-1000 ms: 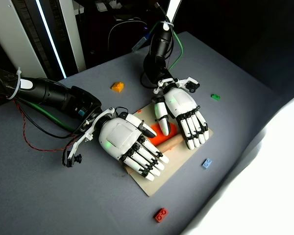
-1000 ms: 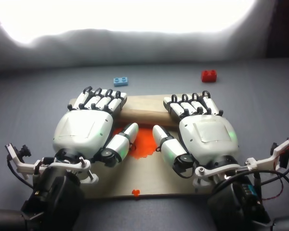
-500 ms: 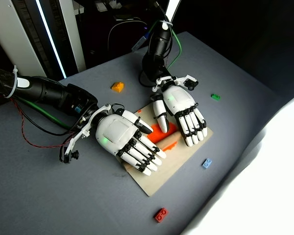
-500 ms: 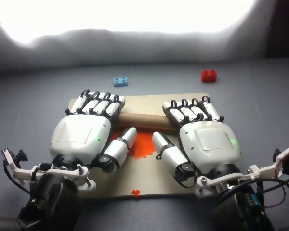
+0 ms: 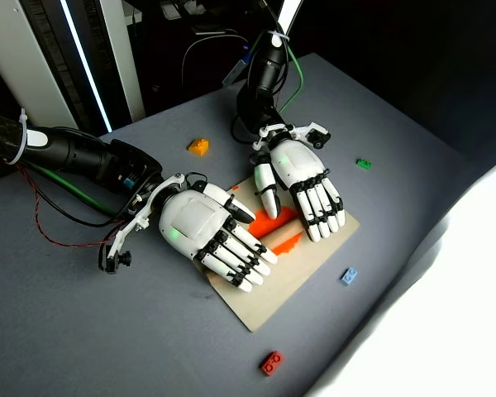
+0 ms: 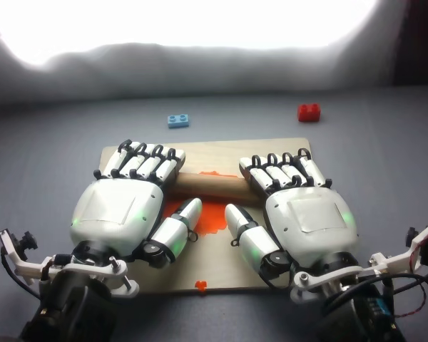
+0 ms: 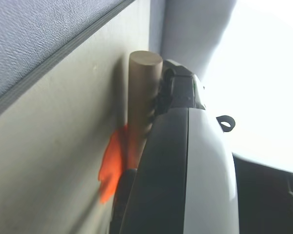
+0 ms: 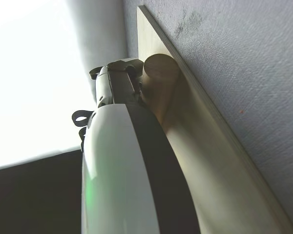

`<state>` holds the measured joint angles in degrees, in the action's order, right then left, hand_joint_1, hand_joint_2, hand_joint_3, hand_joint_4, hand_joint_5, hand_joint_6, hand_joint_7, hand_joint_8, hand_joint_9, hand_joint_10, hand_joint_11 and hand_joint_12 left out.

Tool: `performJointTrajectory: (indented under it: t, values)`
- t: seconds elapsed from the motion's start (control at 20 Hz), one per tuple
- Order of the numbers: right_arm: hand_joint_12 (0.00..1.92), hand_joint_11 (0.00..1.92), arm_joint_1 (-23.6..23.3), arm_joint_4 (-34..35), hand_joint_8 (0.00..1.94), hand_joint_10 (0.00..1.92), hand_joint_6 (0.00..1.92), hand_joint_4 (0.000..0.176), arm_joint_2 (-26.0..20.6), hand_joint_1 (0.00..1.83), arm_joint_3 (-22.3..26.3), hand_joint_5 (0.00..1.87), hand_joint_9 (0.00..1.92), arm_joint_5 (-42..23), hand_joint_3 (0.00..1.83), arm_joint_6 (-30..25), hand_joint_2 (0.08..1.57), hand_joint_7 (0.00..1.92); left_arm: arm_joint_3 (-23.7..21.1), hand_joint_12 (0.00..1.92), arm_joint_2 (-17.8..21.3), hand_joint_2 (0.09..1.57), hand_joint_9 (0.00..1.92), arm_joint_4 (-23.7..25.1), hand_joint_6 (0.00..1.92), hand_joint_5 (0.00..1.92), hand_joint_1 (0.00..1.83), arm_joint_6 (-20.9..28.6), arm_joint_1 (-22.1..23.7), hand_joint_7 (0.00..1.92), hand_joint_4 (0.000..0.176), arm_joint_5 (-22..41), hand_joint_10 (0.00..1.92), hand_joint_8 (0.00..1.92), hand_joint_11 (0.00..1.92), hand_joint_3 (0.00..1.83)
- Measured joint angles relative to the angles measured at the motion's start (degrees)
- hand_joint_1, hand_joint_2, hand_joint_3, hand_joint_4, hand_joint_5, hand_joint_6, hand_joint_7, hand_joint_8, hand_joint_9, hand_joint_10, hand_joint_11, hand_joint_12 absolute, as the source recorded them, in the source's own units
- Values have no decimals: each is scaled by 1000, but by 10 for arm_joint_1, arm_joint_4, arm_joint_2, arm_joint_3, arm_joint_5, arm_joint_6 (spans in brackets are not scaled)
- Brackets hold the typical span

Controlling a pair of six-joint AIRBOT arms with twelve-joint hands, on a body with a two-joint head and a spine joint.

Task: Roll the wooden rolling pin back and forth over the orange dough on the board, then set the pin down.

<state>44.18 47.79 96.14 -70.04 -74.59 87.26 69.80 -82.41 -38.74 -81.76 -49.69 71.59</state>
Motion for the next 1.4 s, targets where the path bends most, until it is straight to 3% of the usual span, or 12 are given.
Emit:
performJointTrajectory:
  t: [0.1, 0.2, 0.3, 0.45, 0.55, 0.7, 0.8, 0.95, 1.05, 1.15, 1.3, 1.4]
  values:
    - [797, 0, 0, 0, 5, 6, 2, 0, 0, 0, 3, 375, 382, -1, 0, 0, 1533, 441, -3, 418, 2, 1535, 259, 0, 0, 275, 0, 0, -2, 335, 0, 1, 0, 1, 0, 0]
    - [851, 0, 2, -1, 6, 10, 6, 0, 0, 0, 4, 390, 399, -3, 0, 1, 1532, 454, -5, 534, 2, 1540, 285, 3, 7, 295, 0, 0, -3, 361, 0, 3, 8, 6, 0, 1]
    - [801, 0, 4, -3, 9, 11, 12, 0, -1, 0, 8, 383, 381, -4, 0, 1, 1527, 438, -6, 421, 3, 1535, 258, 5, 3, 275, 0, 0, -5, 337, 0, 3, 11, 8, 0, 0]
    - [823, 0, 7, -6, 8, 11, 12, 0, -2, 0, 12, 379, 389, -5, 0, 0, 1526, 438, -10, 587, 5, 1536, 306, 5, 9, 316, 0, 0, -5, 381, 0, 3, 14, 7, 0, 0]
    - [829, 0, 10, -10, 7, 10, 8, 0, -2, 0, 15, 379, 394, -9, 0, 1, 1526, 446, -13, 471, 6, 1536, 277, 5, 7, 284, 0, -1, -5, 351, 0, 3, 3, 6, 0, 0]
    - [834, 0, 10, -11, 1, 6, 6, 0, -2, 0, 18, 377, 388, -10, 0, 2, 1529, 438, -21, 625, 12, 1538, 320, 7, 13, 326, 0, -3, -9, 392, 0, 5, 10, 7, 0, 0]
    - [802, 0, 12, -12, 2, 4, 3, 0, -3, 0, 22, 372, 386, -11, 0, 3, 1529, 438, -27, 515, 15, 1536, 296, 9, 5, 319, 0, -3, -14, 375, 0, 9, 5, 4, 0, 0]
    - [828, 0, 17, -21, 3, 7, 3, 0, -4, 0, 27, 365, 398, -14, 0, 4, 1529, 440, -33, 573, 21, 1536, 311, 12, 4, 325, 0, -3, -20, 382, 0, 11, 8, 3, 0, 0]
    - [811, 0, 18, -24, 1, 1, 6, 0, -4, 0, 29, 375, 384, -15, 0, 4, 1525, 429, -34, 431, 21, 1532, 264, 13, 4, 292, 0, -3, -22, 340, 0, 13, 3, 2, 0, 0]
    - [823, 0, 19, -25, 2, 2, 11, 0, -4, 0, 29, 394, 386, -15, 0, 4, 1523, 433, -36, 553, 21, 1536, 302, 13, 12, 331, 0, -5, -25, 377, 0, 16, 11, 7, 0, 1]
    - [762, 0, 22, -31, 3, 5, 10, 0, -6, 0, 35, 399, 367, -18, 0, 4, 1521, 421, -39, 539, 21, 1541, 293, 17, 3, 317, 0, -9, -29, 363, 0, 20, 5, 0, 0, 2]
    - [845, 0, 22, -31, 11, 15, 13, 0, -6, 0, 35, 410, 397, -17, 1, 4, 1527, 451, -39, 557, 21, 1538, 301, 19, 5, 323, 0, -12, -29, 378, 0, 20, 6, 4, 0, 1]
